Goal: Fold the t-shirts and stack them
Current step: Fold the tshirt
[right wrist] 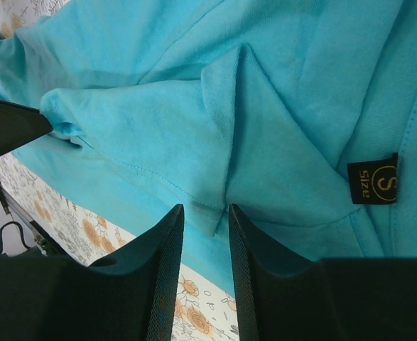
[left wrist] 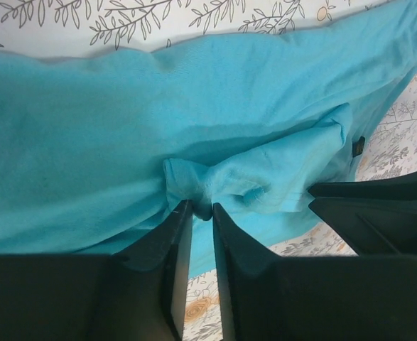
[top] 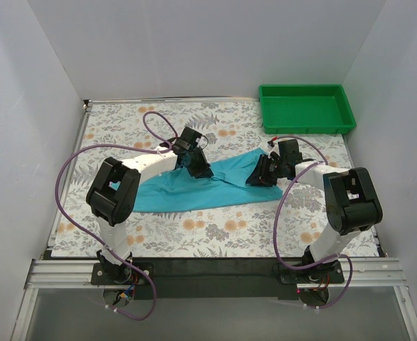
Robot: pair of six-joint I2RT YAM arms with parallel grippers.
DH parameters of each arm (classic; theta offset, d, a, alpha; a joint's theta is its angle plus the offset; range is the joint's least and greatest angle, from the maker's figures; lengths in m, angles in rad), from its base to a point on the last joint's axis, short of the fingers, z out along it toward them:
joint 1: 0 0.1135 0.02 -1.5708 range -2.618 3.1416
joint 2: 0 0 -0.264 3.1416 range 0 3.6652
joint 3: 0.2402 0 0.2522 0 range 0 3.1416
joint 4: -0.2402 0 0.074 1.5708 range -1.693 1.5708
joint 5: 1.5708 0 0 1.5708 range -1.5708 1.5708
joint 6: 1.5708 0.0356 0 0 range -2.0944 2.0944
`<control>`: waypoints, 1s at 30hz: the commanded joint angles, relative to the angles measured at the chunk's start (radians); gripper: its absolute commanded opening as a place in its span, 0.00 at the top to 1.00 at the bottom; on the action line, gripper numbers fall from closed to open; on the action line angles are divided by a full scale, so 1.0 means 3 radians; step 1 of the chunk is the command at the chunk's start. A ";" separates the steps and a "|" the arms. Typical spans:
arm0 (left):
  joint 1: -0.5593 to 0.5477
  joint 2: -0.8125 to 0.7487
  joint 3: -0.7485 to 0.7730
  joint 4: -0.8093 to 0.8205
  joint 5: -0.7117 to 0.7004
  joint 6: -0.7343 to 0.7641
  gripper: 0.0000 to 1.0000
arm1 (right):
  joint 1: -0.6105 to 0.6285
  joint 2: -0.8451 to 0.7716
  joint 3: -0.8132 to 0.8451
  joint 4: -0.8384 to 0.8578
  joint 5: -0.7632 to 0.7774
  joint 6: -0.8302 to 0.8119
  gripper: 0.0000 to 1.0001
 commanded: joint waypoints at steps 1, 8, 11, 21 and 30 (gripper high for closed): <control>-0.0008 0.0007 0.0092 -0.0028 -0.0010 0.0026 0.85 | 0.0027 0.0006 0.0035 0.0087 -0.0069 -0.0034 0.67; -0.0013 -0.0028 0.0102 -0.0033 -0.0036 0.0047 0.95 | 0.0037 0.0057 0.0014 0.0082 -0.0120 -0.0044 0.68; -0.0008 -0.0039 0.0108 -0.0039 -0.0056 0.0062 0.96 | 0.0047 0.0047 -0.0022 0.0066 -0.0080 -0.0044 0.69; -0.0013 -0.0054 0.0128 -0.0074 -0.0092 0.0139 0.97 | 0.0047 0.0057 0.0004 0.0056 -0.0080 -0.0085 0.87; -0.0013 -0.0100 0.0297 -0.0304 -0.0373 0.0435 1.00 | 0.0042 -0.0066 0.0361 -0.0362 0.0079 -0.0279 0.99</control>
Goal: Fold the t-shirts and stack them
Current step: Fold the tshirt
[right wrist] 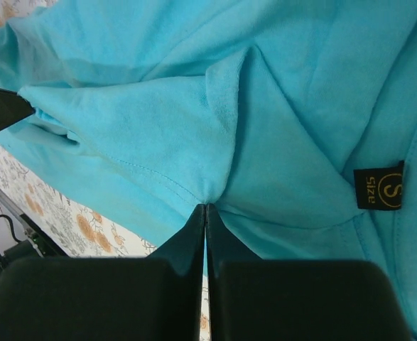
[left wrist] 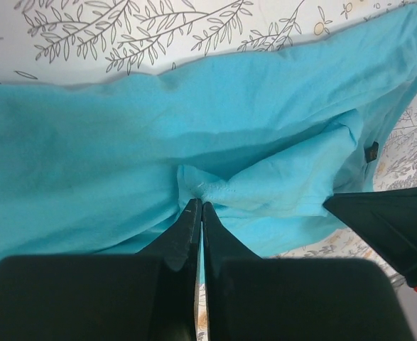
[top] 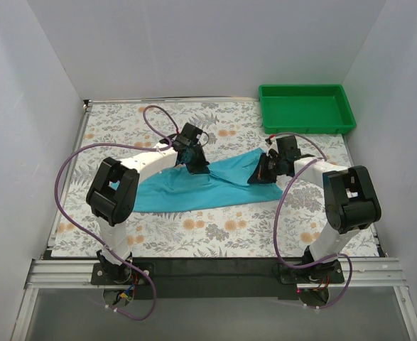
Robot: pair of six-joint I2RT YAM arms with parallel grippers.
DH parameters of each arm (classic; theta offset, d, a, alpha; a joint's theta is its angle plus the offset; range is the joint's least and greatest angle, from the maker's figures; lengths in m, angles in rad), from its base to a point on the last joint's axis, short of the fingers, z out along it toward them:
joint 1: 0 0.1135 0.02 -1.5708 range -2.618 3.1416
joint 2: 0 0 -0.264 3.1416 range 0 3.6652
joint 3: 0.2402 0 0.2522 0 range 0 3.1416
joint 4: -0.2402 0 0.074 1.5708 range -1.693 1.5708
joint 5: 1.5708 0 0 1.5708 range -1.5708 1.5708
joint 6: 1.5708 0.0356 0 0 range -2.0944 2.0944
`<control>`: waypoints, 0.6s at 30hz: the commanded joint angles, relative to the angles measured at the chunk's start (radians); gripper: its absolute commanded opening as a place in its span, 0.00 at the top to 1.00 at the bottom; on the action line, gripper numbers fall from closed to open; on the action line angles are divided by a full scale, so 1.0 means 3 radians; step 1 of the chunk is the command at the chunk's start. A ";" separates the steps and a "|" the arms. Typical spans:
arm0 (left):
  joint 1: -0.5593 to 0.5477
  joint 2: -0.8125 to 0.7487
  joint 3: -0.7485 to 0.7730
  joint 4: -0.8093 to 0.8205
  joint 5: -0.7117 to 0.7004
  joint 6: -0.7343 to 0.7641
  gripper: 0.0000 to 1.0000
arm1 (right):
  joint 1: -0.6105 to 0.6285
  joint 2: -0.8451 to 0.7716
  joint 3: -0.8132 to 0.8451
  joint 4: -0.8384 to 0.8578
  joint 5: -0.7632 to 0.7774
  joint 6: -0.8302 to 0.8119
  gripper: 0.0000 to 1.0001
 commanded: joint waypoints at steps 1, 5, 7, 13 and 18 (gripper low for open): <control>-0.0012 -0.0090 0.0162 -0.0180 -0.0185 0.0220 1.00 | 0.0001 -0.0114 0.0297 -0.0264 0.0094 -0.0175 0.99; -0.0012 -0.0049 0.0274 -0.0308 -0.0211 0.0399 1.00 | -0.0045 -0.0094 0.0506 -0.0586 0.0100 -0.0272 0.99; -0.0007 -0.0049 0.0305 -0.0379 -0.0231 0.0492 1.00 | -0.0055 -0.0088 0.0634 -0.0759 0.0089 -0.0323 0.99; -0.0012 -0.0018 0.0367 -0.0446 -0.0216 0.0558 1.00 | -0.0116 -0.0012 0.0931 -0.1087 -0.0038 -0.0323 0.99; -0.0007 0.0068 0.0326 -0.0400 -0.0109 0.0507 0.99 | -0.0193 0.0009 0.1090 -0.1144 -0.0212 -0.0190 0.99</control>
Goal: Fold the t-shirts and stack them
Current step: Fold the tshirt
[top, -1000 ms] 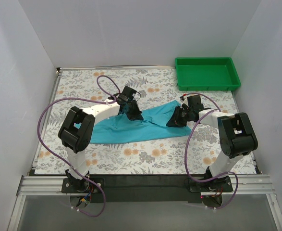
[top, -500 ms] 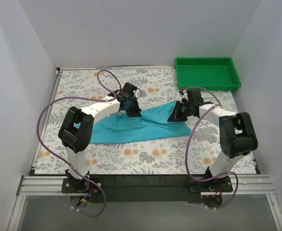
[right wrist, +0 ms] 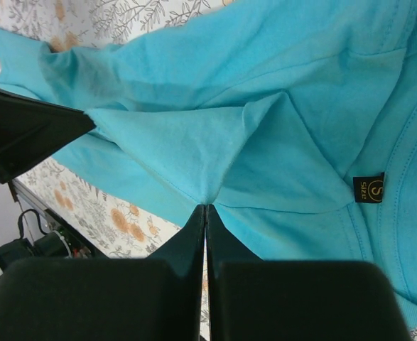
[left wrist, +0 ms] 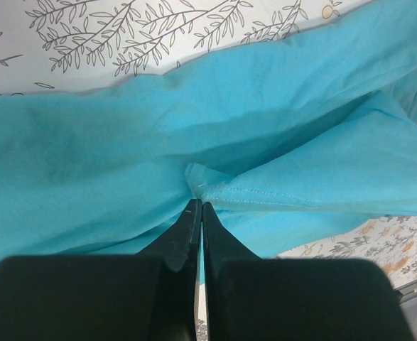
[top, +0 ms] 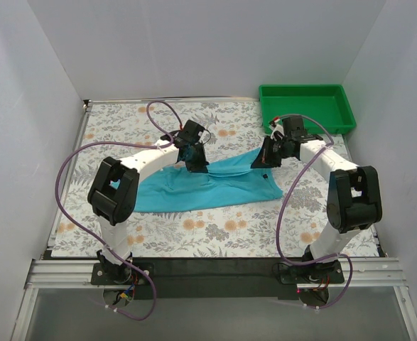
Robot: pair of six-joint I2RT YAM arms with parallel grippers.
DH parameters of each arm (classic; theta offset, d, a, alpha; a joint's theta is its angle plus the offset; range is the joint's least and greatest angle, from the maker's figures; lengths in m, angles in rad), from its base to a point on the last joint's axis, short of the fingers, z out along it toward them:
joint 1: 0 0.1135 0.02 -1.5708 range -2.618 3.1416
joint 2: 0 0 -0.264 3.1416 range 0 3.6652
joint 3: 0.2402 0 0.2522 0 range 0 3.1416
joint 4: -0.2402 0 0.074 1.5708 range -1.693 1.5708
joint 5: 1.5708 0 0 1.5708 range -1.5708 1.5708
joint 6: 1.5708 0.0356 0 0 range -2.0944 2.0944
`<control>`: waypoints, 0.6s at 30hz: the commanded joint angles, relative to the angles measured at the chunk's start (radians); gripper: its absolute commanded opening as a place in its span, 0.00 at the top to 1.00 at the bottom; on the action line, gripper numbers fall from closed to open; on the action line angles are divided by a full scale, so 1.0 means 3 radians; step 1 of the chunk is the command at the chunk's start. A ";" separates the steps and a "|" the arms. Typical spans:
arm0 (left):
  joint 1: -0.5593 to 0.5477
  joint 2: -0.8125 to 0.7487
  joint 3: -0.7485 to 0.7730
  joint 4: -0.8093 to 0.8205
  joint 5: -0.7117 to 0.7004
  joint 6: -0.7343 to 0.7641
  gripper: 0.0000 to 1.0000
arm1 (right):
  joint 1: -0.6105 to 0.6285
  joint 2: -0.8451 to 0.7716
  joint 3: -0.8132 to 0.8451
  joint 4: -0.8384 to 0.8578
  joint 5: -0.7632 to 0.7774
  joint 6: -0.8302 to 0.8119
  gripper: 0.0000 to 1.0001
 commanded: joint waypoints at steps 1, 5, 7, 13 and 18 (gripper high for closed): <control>-0.0007 0.0055 0.0046 -0.0019 0.0042 0.0023 0.99 | -0.0081 0.0004 0.0191 -0.0161 -0.0175 0.0062 0.99; -0.0007 0.0050 0.0025 0.0007 0.0072 -0.0003 0.99 | -0.0163 0.0009 0.0267 -0.0243 -0.0191 0.0062 0.99; -0.0007 0.0039 0.0030 0.0007 0.0088 -0.0003 0.99 | -0.0189 0.0024 0.0293 -0.0345 -0.0176 -0.0010 0.99; -0.0007 0.0024 -0.0031 0.0033 0.0246 -0.0034 0.98 | -0.0184 0.0039 0.0074 -0.0391 -0.0196 -0.0148 0.99; -0.0007 0.0039 -0.0179 0.0104 0.0338 -0.0080 0.98 | -0.0173 0.0075 -0.0141 -0.0371 -0.0048 -0.0260 0.99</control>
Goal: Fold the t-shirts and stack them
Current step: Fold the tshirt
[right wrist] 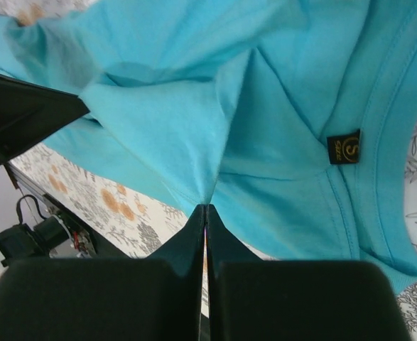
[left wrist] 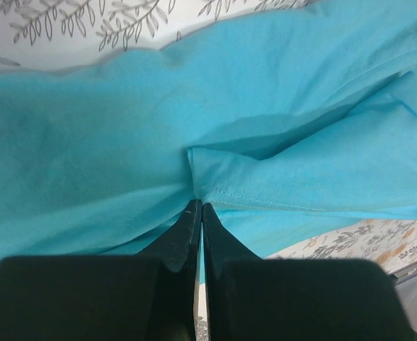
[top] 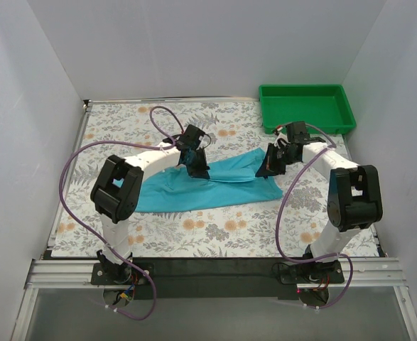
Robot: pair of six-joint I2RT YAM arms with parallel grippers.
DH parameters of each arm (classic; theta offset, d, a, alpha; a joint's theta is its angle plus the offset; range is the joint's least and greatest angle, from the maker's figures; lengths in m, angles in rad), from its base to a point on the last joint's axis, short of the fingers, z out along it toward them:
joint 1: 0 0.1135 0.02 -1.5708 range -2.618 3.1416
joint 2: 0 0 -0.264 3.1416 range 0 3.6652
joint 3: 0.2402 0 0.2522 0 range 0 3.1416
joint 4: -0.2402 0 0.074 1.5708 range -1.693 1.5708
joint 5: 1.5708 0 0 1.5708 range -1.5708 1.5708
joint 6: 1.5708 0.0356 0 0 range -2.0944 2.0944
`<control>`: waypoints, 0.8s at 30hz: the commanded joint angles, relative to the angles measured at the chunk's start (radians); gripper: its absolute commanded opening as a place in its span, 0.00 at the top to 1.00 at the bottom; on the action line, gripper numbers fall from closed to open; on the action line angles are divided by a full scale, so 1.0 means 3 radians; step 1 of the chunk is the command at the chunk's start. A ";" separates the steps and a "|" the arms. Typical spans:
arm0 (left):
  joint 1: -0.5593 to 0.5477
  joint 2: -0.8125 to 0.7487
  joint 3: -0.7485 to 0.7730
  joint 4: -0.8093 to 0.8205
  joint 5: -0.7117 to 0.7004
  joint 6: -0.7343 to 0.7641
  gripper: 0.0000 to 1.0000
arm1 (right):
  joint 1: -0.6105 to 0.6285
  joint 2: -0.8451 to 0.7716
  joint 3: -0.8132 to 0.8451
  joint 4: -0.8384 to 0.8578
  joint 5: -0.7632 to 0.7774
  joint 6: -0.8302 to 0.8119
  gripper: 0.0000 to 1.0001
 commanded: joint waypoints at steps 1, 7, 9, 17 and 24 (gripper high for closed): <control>-0.0007 -0.0089 -0.0127 0.0043 0.0097 -0.0058 0.98 | -0.0016 0.0054 -0.0164 -0.0068 0.0114 -0.0176 0.99; -0.0012 -0.0104 -0.0229 0.0115 0.0127 -0.0094 0.89 | -0.0011 0.0115 -0.0349 0.0085 0.0237 -0.0213 0.99; -0.0012 -0.0125 -0.0224 0.0120 0.0102 -0.0099 0.81 | -0.0005 0.0115 -0.0323 0.0101 0.0221 -0.0243 0.98; 0.0003 -0.0538 -0.0178 0.0018 -0.0256 -0.0089 0.53 | 0.0046 -0.0202 -0.0114 0.0284 0.0395 -0.0299 0.70; 0.0487 -0.1065 -0.0556 -0.0028 -0.0681 -0.0068 0.52 | 0.0056 -0.0075 0.0024 0.0683 0.0278 -0.0213 0.69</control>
